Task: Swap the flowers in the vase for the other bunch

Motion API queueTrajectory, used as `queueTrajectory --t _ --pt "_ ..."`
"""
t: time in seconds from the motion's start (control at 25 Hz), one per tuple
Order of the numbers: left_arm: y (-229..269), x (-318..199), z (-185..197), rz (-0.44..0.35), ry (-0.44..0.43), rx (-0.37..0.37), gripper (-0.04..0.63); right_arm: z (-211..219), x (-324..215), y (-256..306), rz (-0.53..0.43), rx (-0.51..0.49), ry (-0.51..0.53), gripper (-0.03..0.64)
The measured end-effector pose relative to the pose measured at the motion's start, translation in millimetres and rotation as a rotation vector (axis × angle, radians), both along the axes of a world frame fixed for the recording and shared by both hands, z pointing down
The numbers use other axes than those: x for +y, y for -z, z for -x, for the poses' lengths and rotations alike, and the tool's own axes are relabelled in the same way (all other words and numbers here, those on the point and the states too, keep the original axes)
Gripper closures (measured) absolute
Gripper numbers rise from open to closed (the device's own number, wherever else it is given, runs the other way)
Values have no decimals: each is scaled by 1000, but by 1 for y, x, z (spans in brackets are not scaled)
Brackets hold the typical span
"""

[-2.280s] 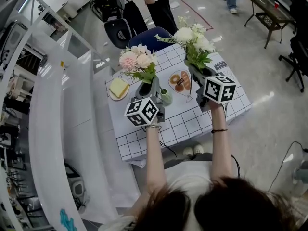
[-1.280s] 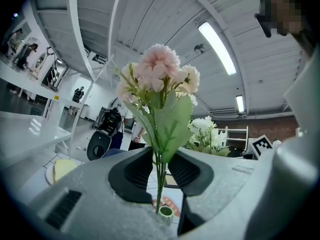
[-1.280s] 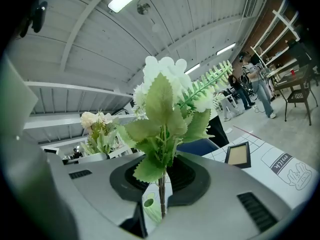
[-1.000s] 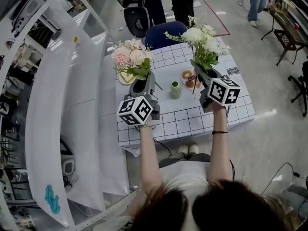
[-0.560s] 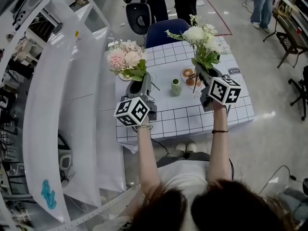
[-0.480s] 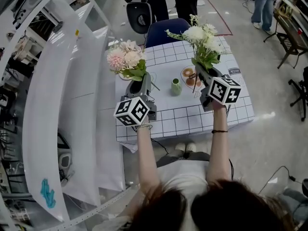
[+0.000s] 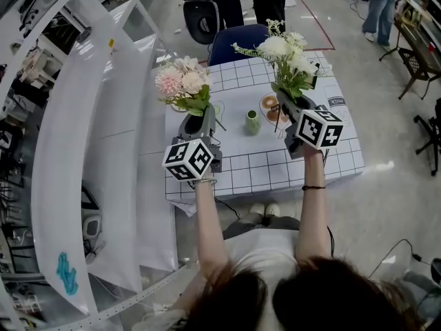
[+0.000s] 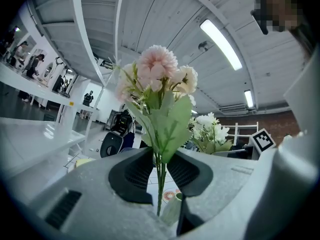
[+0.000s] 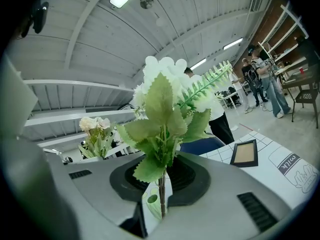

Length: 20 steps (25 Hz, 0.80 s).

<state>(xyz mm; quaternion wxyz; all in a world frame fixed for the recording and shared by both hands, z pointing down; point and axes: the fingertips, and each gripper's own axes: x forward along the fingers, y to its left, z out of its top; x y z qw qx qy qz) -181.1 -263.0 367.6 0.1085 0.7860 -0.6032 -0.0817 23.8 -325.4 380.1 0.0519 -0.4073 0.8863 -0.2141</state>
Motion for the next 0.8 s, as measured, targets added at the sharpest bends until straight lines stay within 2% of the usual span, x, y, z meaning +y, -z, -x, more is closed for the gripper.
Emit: queueTrajectory --t 0.8 --pt "-11 13 6 13 61 26 509 -2 0 8 -46 16 22 557"
